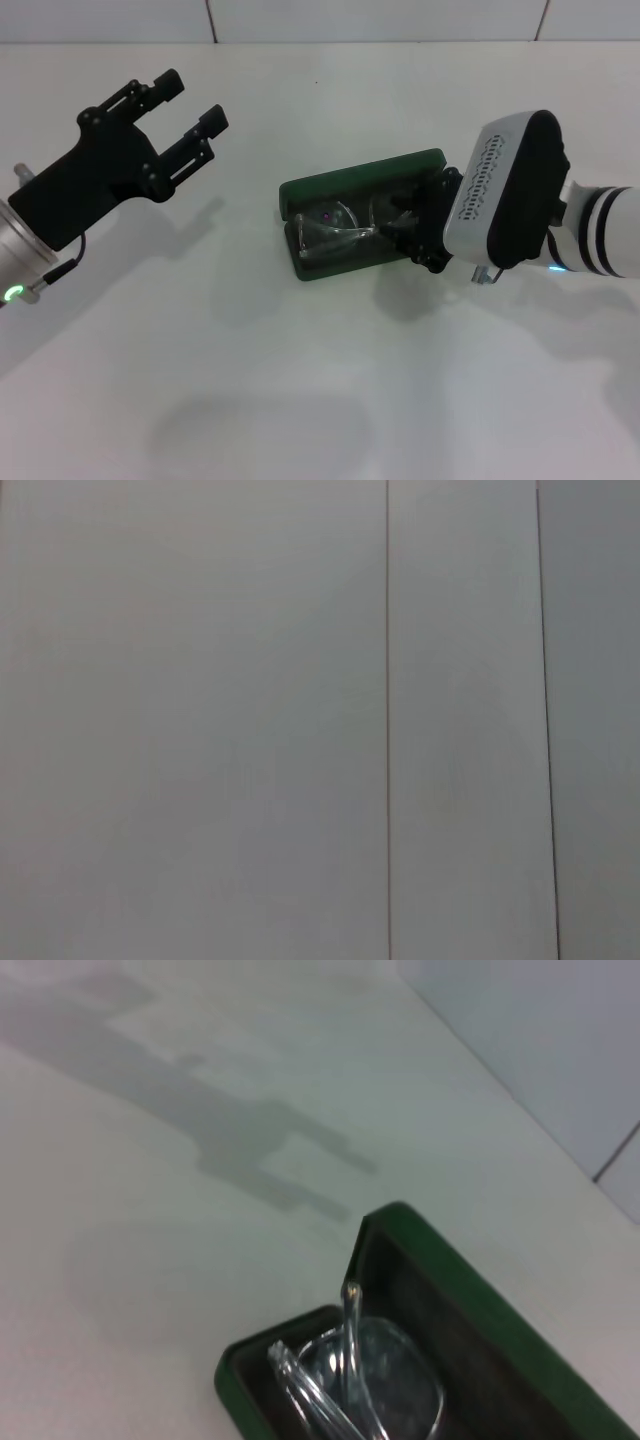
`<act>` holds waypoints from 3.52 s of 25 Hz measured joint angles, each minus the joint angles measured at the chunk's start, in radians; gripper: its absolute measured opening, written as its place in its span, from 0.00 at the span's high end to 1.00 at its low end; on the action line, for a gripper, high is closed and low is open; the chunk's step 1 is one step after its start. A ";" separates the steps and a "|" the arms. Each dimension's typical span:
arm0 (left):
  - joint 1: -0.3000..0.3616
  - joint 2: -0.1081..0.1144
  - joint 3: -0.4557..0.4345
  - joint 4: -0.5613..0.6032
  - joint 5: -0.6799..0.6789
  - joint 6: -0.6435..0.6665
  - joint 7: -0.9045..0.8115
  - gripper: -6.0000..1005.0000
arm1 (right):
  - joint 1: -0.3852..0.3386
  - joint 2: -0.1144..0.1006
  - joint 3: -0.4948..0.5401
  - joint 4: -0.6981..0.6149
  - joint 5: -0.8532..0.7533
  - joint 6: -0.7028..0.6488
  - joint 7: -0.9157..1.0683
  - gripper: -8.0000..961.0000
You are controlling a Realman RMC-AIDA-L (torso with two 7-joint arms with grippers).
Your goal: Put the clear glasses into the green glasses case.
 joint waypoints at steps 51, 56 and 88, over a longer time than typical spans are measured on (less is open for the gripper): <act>-0.401 -0.028 0.196 -0.002 0.476 -0.548 -0.689 0.33 | 0.065 0.003 0.968 0.897 0.987 0.598 -1.042 0.67; -0.379 -0.029 0.242 0.000 0.460 -0.538 -0.670 0.33 | 0.082 0.002 0.956 0.908 0.987 0.595 -1.053 0.67; 0.051 -0.016 0.229 0.150 0.188 0.119 -0.161 0.12 | 0.194 -0.014 0.686 0.792 0.772 0.855 -1.119 0.21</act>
